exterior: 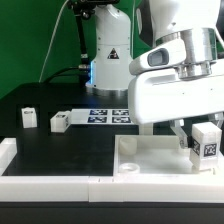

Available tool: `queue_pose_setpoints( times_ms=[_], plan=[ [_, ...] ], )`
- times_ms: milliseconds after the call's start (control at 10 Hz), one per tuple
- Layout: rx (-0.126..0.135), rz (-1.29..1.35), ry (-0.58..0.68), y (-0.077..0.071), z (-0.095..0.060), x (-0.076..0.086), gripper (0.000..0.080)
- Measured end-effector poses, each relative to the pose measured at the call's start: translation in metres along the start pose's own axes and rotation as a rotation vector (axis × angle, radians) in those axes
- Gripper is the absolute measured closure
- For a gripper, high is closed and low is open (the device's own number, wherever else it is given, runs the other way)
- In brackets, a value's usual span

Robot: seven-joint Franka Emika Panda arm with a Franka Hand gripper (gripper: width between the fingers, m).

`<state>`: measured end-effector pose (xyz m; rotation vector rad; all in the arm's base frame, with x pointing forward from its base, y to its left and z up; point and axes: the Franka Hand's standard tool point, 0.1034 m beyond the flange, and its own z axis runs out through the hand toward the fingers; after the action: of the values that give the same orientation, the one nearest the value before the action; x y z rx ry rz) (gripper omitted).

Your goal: Assemble one leg

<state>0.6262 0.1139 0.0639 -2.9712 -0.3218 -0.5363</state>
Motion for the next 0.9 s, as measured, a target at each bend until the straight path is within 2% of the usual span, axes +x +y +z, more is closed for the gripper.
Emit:
queue_pose_setpoints(
  times_ms=[100, 200, 300, 500, 900],
  plan=[
    [0.000, 0.000, 0.000, 0.0000, -0.0001, 0.0001, 0.0511],
    [0.000, 0.000, 0.000, 0.0000, 0.0000, 0.0000, 0.0435],
    [0.000, 0.000, 0.000, 0.0000, 0.0000, 0.0000, 0.0435],
    [0.000, 0.000, 0.000, 0.0000, 0.0001, 0.0000, 0.0183],
    [0.002, 0.011, 0.000, -0.0020, -0.0019, 0.0019, 0.0151]
  ],
)
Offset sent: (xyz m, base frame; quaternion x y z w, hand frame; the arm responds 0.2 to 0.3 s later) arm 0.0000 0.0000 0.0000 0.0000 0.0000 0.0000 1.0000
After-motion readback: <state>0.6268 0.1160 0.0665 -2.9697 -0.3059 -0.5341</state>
